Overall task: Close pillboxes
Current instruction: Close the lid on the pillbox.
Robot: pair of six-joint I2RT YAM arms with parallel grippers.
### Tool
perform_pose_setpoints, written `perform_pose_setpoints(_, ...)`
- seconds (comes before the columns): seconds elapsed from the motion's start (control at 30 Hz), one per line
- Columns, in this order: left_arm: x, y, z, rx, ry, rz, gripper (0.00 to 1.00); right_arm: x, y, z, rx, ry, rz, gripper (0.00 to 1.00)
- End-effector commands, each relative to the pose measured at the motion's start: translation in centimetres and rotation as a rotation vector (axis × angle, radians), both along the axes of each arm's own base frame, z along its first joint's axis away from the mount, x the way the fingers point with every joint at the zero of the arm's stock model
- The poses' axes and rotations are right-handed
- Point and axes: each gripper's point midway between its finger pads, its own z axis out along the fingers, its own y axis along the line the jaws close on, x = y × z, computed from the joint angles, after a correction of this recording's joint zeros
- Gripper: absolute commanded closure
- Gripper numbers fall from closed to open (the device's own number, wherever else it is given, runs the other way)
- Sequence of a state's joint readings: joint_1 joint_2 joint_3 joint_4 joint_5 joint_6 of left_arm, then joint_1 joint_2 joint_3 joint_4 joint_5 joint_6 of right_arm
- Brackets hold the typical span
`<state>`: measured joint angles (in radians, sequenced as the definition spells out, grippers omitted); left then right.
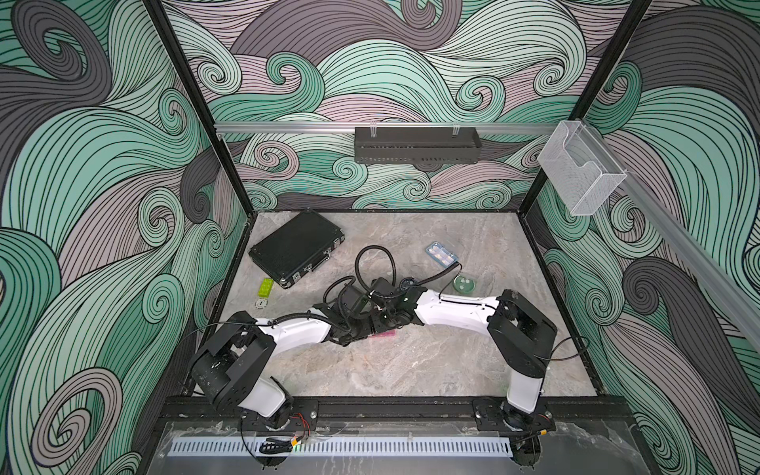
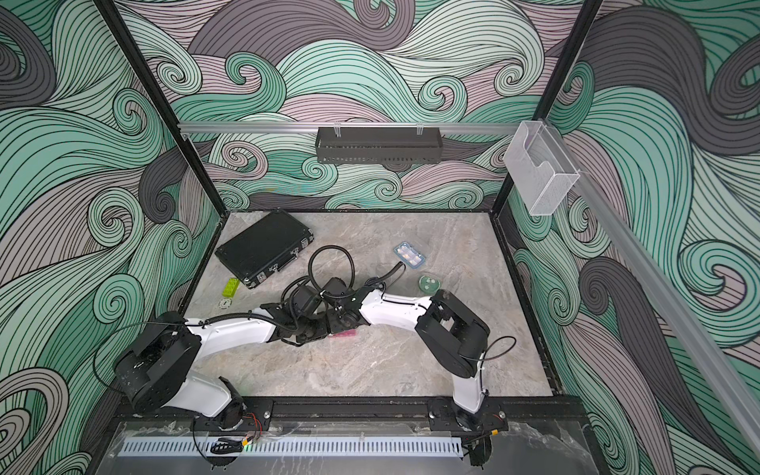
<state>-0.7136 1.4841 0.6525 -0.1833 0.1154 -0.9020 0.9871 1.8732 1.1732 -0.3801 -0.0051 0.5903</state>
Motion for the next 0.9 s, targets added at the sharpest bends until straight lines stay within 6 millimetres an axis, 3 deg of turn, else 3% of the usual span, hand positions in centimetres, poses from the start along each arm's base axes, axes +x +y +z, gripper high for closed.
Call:
perform_pose_setpoints(0.0, 1.0, -1.1, 0.6, -0.03, -0.019, 0.015, 1.0, -8.4, -8.6, -7.6, -0.394, 0.22, 0.057, 1.0)
perform_pose_setpoints(0.6, 1.1, -1.1, 0.5, -0.03, -0.019, 0.018, 1.0, -9.9, -8.3, -7.0, -0.336, 0.207, 0.073, 1.0)
perform_pose_setpoints(0.7, 1.0, -1.1, 0.6, -0.032, -0.02, 0.018, 1.0, -9.1, -8.0, -5.7, -0.304, 0.161, 0.057, 1.0)
perform_pose_setpoints(0.87, 1.0, -1.0, 1.2, -0.031, -0.029, 0.011, 1.0, -7.6, -7.2, -1.1, -0.139, 0.127, 0.029, 1.0)
